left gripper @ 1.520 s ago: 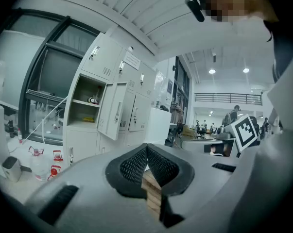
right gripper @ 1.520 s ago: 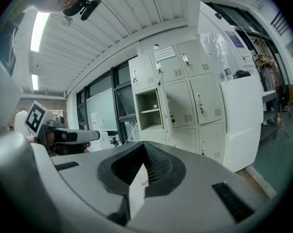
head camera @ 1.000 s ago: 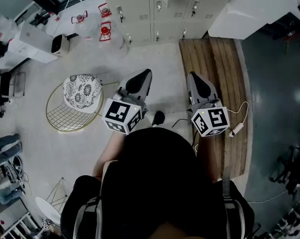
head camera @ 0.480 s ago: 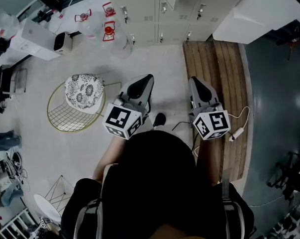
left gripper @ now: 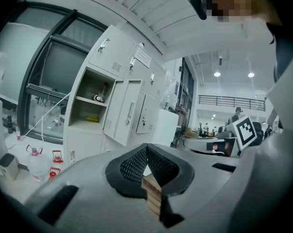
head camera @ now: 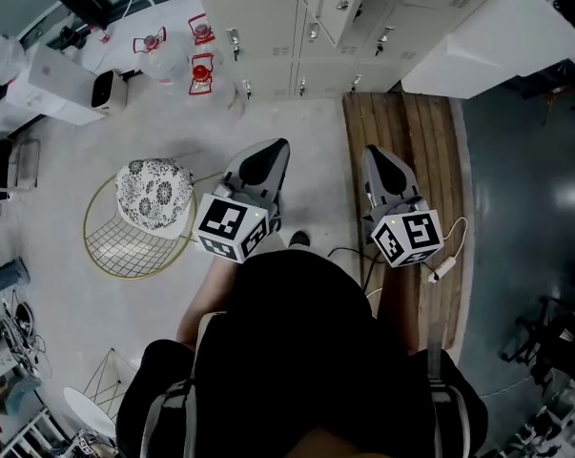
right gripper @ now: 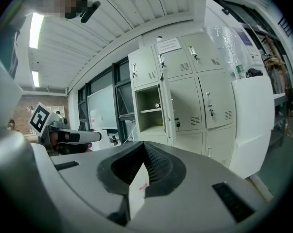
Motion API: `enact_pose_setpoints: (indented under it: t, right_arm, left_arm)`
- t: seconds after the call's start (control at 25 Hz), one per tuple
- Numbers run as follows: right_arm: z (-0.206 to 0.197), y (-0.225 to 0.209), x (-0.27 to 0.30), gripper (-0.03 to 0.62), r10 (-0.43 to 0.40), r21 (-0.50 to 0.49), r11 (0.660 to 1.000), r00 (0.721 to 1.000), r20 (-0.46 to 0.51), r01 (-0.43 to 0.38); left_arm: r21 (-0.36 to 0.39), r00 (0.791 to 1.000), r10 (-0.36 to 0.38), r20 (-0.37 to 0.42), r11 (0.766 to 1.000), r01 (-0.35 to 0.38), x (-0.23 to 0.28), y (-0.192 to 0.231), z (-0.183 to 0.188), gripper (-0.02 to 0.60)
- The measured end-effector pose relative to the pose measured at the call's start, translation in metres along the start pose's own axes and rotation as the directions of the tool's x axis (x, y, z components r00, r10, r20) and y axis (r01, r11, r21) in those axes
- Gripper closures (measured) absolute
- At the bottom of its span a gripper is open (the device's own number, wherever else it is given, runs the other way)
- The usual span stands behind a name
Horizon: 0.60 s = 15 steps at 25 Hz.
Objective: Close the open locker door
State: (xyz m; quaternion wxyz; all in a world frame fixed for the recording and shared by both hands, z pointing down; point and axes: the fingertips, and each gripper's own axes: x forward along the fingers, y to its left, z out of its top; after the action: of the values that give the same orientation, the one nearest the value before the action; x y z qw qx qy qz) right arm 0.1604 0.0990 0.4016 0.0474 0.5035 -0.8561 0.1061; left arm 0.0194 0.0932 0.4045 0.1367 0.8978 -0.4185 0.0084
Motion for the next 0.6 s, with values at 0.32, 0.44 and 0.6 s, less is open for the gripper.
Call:
enact_pose_setpoints:
  t: [0.32,0.44,0.6]
  right_arm:
    - [0.031,-0.015,0.060,0.591,-0.027,0.006,1.000,0.999,0.028,0.027]
    - [0.040,-0.017,0.079,0.591,-0.037,0.013,0.999,0.999,0.037,0.036]
    - [0.043,-0.019,0.101,0.591,-0.060,0.015,0.998,0.997,0.041,0.059]
  left_arm:
    - [0.014,0.999,-0.045,0.007,0.999,0.044,0.042,0.047,0.030,0.565]
    - [0.020,0.998,-0.060,-0.001,0.998,0.060,0.052,0.063,0.037,0.565]
    - [0.020,0.997,-0.078,-0.013,0.997,0.078,0.064,0.086,0.040,0.565]
